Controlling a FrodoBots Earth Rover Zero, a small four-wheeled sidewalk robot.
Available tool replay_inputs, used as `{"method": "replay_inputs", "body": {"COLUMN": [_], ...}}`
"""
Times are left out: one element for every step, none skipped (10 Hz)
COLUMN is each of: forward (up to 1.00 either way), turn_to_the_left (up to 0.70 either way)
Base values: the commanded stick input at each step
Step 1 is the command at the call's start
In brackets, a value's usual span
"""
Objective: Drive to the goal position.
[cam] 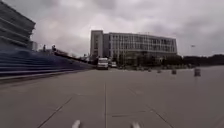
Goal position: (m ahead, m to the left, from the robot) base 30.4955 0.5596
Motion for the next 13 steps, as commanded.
{"method": "replay_inputs", "body": {"forward": [0.70,0.70,0.70,0.70,0.70,0.70,0.70,0.70,0.70,0.70,0.70,0.70,0.70], "turn_to_the_left": [0.00,0.00,0.00,0.00,0.00,0.00,0.00,0.00,0.00,0.00,0.00,0.00,0.00]}}
